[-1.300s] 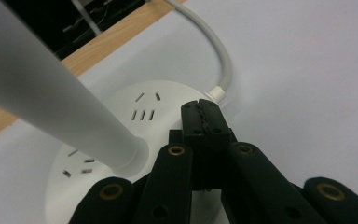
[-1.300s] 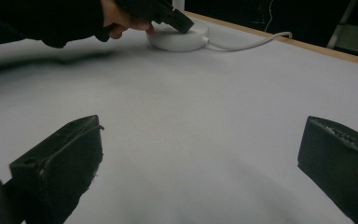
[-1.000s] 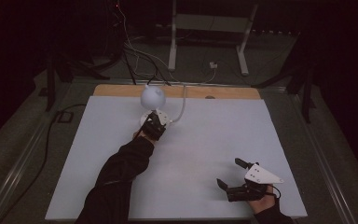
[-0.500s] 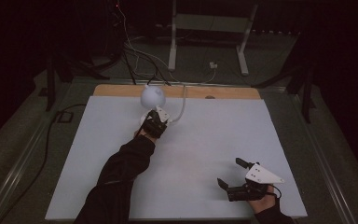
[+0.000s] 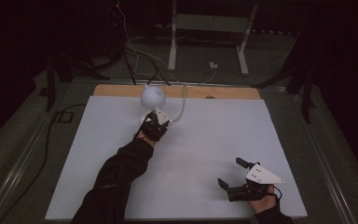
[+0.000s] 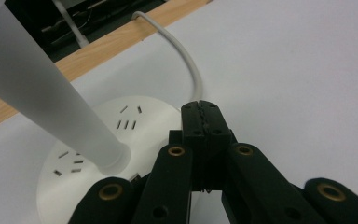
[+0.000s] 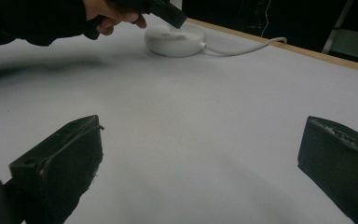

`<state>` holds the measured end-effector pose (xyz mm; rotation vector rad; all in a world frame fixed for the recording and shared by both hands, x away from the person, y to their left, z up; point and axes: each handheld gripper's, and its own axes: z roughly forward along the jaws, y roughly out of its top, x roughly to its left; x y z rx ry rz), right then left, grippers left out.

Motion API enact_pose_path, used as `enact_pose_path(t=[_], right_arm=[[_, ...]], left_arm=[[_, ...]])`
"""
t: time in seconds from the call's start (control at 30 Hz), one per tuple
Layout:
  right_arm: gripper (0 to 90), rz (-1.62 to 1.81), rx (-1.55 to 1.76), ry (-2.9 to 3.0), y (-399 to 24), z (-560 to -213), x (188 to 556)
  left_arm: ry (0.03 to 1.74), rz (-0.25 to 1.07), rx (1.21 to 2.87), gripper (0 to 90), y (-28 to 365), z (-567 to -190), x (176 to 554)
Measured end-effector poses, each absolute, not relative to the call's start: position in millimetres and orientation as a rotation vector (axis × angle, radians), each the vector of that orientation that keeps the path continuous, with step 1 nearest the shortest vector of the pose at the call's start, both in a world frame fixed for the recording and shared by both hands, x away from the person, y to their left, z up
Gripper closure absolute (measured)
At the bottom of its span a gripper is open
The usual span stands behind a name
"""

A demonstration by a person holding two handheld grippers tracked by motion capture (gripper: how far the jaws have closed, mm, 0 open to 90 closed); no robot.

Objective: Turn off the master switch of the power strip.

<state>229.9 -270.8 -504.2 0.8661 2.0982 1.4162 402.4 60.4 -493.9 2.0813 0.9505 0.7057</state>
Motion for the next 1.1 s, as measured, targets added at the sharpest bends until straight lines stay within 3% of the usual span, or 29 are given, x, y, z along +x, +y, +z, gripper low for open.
enact_pose_path(t=[0.33, 0.73, 0.97, 1.1], right_arm=[[0.0, 1.416, 0.872, 2.1, -271, -505, 230], [0.0, 1.413, 0.874, 2.102, -271, -505, 231], [0.0, 1.412, 0.873, 2.103, -270, -505, 231], [0.0, 1.413, 0.875, 2.102, -270, -505, 230]], left_arm=[[0.933, 0.589, 2.077, 89.3, 72, -477, 395], [0.92, 0.458, 2.089, 50.5, 79, -468, 386], [0.884, 0.389, 2.139, 23.6, 78, -468, 379], [0.864, 0.301, 2.166, 3.4, 81, -467, 377]])
